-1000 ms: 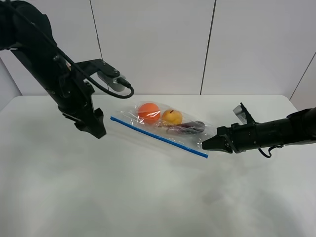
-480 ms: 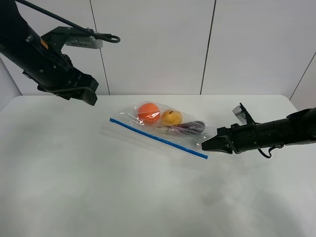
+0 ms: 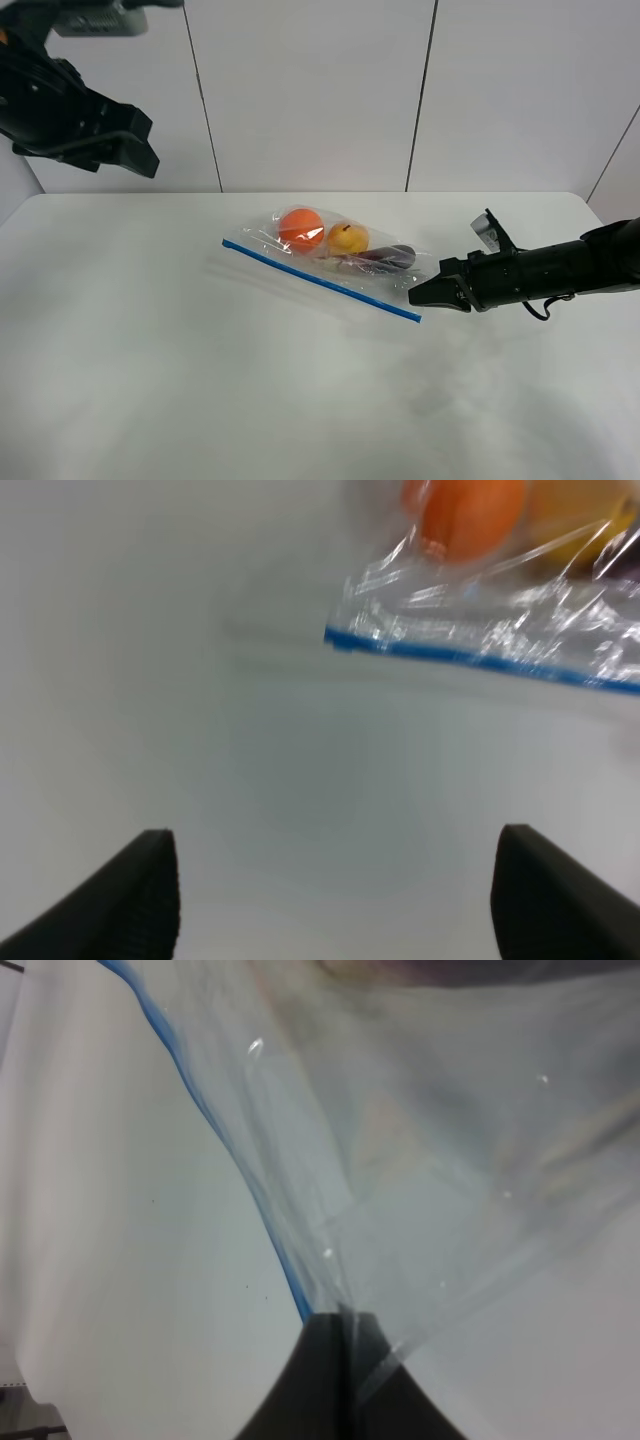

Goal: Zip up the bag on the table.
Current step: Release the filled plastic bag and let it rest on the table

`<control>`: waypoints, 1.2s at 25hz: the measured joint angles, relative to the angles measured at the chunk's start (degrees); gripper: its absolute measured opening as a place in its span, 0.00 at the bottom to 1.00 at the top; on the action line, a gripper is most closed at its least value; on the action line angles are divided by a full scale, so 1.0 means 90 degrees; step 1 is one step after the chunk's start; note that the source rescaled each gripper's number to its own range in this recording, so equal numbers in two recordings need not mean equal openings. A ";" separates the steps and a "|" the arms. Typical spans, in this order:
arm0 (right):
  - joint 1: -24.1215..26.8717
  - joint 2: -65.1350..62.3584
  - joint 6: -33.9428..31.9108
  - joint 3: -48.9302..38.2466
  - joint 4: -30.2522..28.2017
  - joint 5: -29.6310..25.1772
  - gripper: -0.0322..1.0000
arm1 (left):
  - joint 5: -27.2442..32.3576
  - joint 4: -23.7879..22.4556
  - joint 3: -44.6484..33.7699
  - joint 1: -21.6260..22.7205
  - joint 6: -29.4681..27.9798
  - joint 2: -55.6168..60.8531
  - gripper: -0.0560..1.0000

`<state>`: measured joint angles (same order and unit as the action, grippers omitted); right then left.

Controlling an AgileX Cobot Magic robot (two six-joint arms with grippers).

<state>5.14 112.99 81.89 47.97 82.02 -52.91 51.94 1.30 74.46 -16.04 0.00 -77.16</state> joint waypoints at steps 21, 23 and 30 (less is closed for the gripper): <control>0.0000 0.0000 0.0000 0.0000 0.0000 0.0000 0.03 | 0.0372 -0.0144 -0.1463 0.0000 -0.0049 0.3774 1.00; 0.0000 0.0000 0.0000 0.0000 0.0000 0.0000 0.03 | 0.0412 -0.0016 -0.1916 0.0000 -0.0049 0.4276 1.00; 0.0000 0.0000 0.0000 0.0000 0.0000 0.0000 0.03 | 0.0480 0.0139 -0.3233 0.0000 0.0094 0.5922 1.00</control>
<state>5.14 112.99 81.89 47.97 82.02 -52.91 56.26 2.55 45.37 -16.04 0.85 -23.86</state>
